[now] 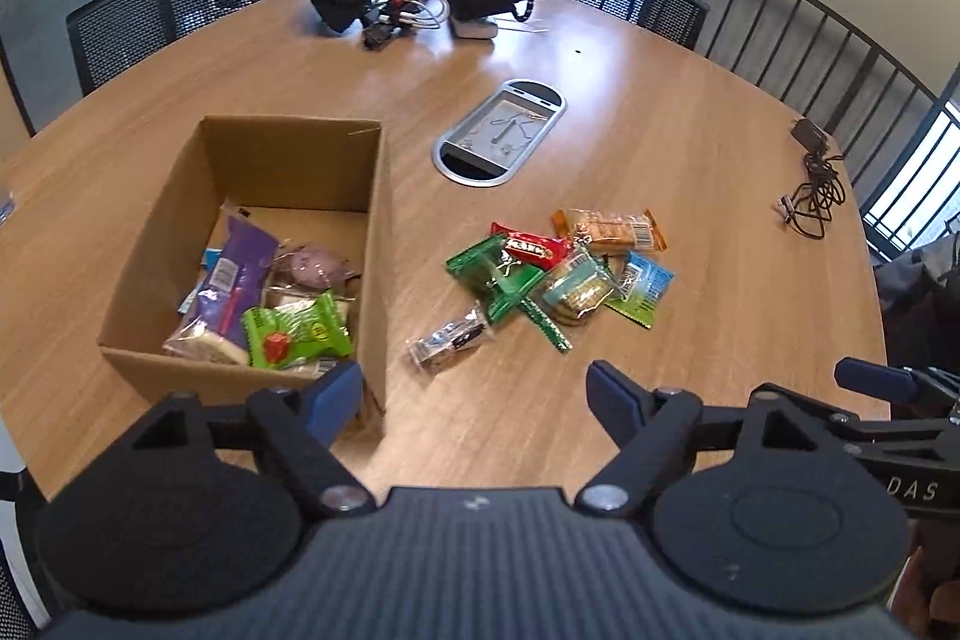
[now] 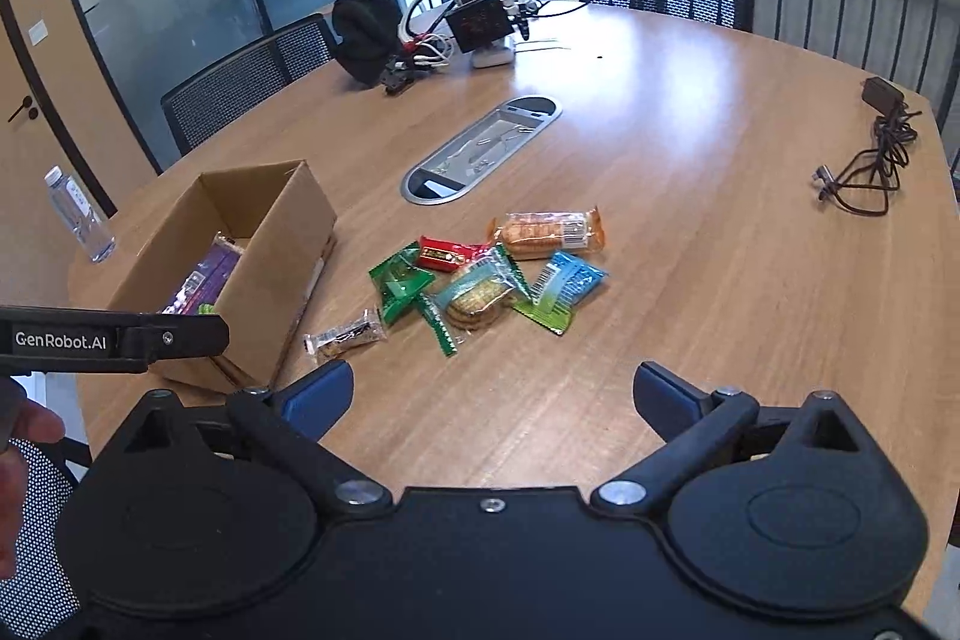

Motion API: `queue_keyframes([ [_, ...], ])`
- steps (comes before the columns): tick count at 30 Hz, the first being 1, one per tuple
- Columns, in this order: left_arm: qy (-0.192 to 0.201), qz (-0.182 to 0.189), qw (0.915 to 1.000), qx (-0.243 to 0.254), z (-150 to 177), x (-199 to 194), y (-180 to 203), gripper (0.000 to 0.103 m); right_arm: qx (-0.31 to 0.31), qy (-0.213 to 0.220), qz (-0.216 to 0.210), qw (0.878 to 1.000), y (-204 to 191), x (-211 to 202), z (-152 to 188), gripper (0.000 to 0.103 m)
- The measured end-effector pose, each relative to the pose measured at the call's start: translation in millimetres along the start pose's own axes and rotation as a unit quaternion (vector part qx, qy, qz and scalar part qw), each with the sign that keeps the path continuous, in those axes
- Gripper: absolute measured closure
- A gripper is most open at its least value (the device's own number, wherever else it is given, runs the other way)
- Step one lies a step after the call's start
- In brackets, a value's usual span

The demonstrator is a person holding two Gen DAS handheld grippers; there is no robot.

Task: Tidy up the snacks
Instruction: 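Withdraw both grippers from the box toward the remaining snacks, then close left gripper on the clear cookie packet while right gripper approaches the blue-green packet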

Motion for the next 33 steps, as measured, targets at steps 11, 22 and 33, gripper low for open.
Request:
queue_keyframes([
  [11,-0.025,-0.002,0.9984,0.051,-10.2,39.7,15.0,0.046,0.032,-0.009,0.004,0.999,22.5,18.1,1.1,0.016],
  [22,-0.038,-0.021,0.9911,0.126,-13.4,84.2,32.8,0.056,0.063,-0.025,0.004,0.998,43.0,50.0,-3.9,0.035],
  [33,-0.052,-0.058,0.9812,0.177,-4.9,126.0,38.7,0.068,0.076,-0.042,0.003,0.996,54.0,77.0,-0.8,0.039],
])
Point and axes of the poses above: each gripper's, at about its wrist camera, not at the fingertips, and x roughly the way its jaws point, y to its right, z to its underside, the point moved 6 cm from there along x, roughly the way its jaws point, and after that the axes turned 9 degrees about -x, right-handed, at the moved point
